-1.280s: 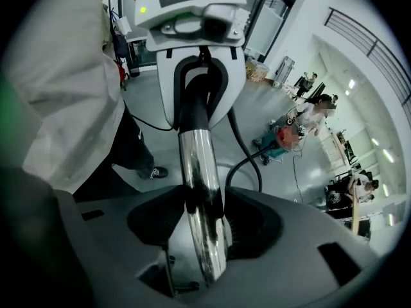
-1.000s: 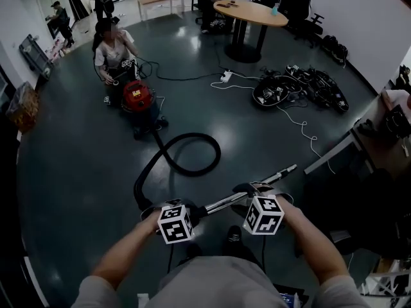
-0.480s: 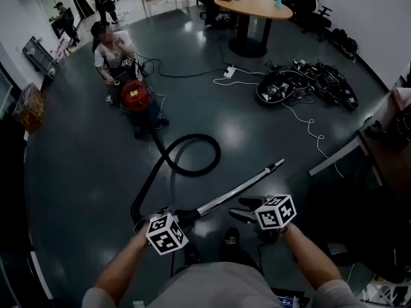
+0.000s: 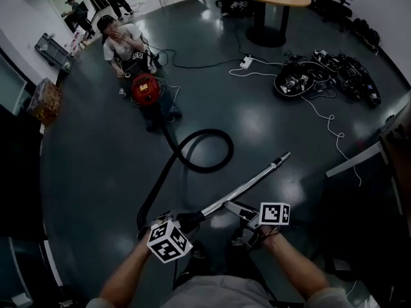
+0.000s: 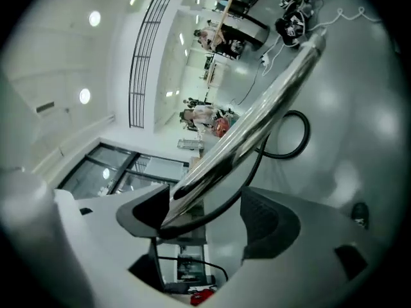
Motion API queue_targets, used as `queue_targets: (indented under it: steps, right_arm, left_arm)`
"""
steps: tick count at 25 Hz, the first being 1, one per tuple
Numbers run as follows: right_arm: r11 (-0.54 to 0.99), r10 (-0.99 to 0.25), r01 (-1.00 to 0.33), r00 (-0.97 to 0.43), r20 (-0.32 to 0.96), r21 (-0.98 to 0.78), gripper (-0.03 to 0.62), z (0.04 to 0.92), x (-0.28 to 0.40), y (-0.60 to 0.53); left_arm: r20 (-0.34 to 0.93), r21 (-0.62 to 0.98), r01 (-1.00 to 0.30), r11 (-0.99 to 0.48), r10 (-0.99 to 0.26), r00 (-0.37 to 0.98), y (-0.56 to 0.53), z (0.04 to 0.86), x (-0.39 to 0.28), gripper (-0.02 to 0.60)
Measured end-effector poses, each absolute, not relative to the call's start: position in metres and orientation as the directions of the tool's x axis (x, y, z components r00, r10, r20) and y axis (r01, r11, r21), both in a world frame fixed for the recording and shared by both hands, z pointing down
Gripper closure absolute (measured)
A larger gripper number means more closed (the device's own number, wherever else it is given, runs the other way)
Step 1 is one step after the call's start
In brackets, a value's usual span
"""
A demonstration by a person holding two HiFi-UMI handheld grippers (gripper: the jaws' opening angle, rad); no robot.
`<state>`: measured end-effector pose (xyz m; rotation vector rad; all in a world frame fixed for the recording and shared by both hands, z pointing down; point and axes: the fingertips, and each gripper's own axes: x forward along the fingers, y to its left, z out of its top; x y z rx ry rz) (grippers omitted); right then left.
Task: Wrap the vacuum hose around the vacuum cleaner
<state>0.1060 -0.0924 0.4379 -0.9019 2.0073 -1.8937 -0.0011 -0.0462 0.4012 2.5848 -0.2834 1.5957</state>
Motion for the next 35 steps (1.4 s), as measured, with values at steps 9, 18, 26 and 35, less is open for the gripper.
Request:
queue_targets:
  steps: [9,18,26,35]
  right_arm:
    - [-0.032,-0.666,-0.108,-0.739,0.102,-0.994,0.267,0.436,0.106,-0.14]
    - [-0.027,-0.696,-0.128,-0.71,0.111,-0.991,0.269,0.432,0.093,-0.175]
    - [0.04,-0.696,-0.277,-0.697,0.172,-0.96,0.28,0.421,0.103,-0.192]
    - [0.147,-0.741,-0.366,-0.656,0.143,-0.919,0.352,0.371,0.126,-0.213]
  left_arm:
    - [0.896,-0.018,-0.332,-0.943,-0.163,0.414,-0.065,0.409,0.015,0.428]
    - [0.871,-0.012,-0.403,-0.915,-0.208,0.446,-0.073,0.404,0.037,0.428]
    - [0.837,0.061,-0.467,-0.882,-0.209,0.505,-0.085,0.403,0.047,0.428]
    - [0.802,0.044,-0.507,-0.861,-0.272,0.532,-0.096,0.393,0.07,0.428]
